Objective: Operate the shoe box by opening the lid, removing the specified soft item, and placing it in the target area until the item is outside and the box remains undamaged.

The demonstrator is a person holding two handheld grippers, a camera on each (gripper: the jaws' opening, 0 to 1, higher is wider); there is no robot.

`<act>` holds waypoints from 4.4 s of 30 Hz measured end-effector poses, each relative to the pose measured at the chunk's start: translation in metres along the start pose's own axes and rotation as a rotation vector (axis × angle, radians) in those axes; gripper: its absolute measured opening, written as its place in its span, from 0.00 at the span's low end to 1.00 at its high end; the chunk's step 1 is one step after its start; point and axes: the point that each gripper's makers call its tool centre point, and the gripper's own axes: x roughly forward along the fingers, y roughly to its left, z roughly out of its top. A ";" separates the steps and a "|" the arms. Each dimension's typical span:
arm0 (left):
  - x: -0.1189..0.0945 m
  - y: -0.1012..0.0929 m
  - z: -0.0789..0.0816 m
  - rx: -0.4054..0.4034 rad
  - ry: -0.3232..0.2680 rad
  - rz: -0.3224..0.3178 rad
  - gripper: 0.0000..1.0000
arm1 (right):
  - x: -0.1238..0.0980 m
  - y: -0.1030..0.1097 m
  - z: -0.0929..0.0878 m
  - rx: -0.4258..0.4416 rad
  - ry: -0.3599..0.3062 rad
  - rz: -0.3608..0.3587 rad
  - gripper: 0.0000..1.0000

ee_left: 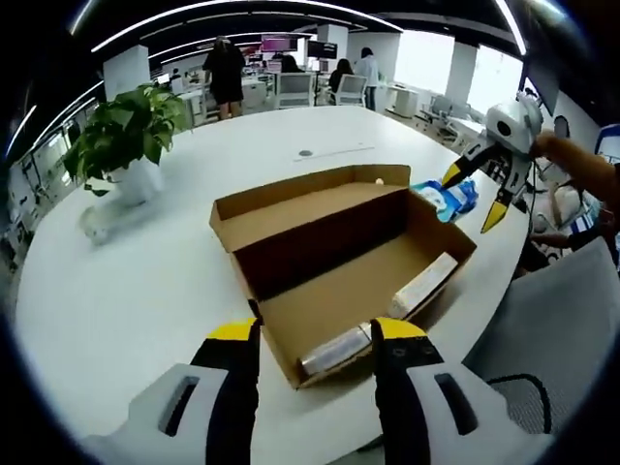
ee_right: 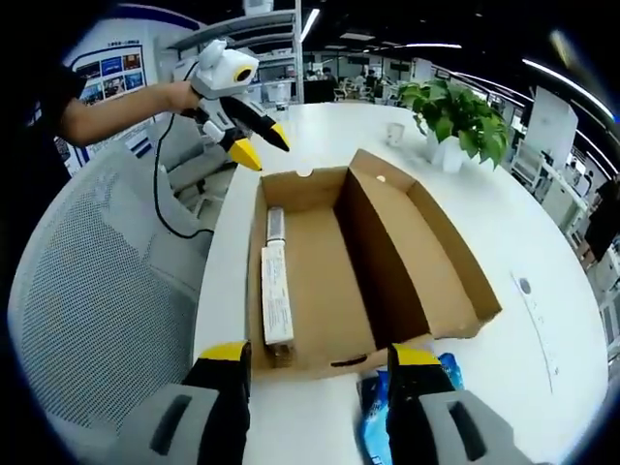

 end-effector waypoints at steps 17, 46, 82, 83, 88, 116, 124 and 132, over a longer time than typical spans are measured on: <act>-0.002 0.018 -0.036 -0.164 -0.013 0.058 0.34 | 0.051 0.006 0.014 -0.098 0.055 0.065 0.54; 0.015 0.021 -0.049 -0.326 -0.003 0.084 0.05 | 0.089 0.010 0.023 -0.105 0.076 0.150 0.49; 0.013 0.019 -0.050 -0.376 -0.004 0.112 0.04 | 0.105 0.035 0.029 -0.198 0.066 0.160 0.14; 0.013 0.019 -0.050 -0.378 -0.003 0.111 0.04 | 0.104 0.035 0.028 -0.198 0.070 0.160 0.14; 0.013 0.019 -0.050 -0.381 -0.004 0.113 0.04 | 0.103 0.037 0.026 -0.205 0.078 0.159 0.14; 0.015 0.020 -0.050 -0.373 0.017 0.118 0.04 | 0.050 0.016 0.058 -0.254 0.015 0.081 0.13; 0.016 0.021 -0.051 -0.374 0.019 0.116 0.04 | 0.024 0.008 0.071 -0.281 0.016 0.033 0.13; 0.017 0.020 -0.050 -0.341 0.041 0.117 0.04 | -0.001 -0.002 0.073 -0.301 0.010 -0.001 0.13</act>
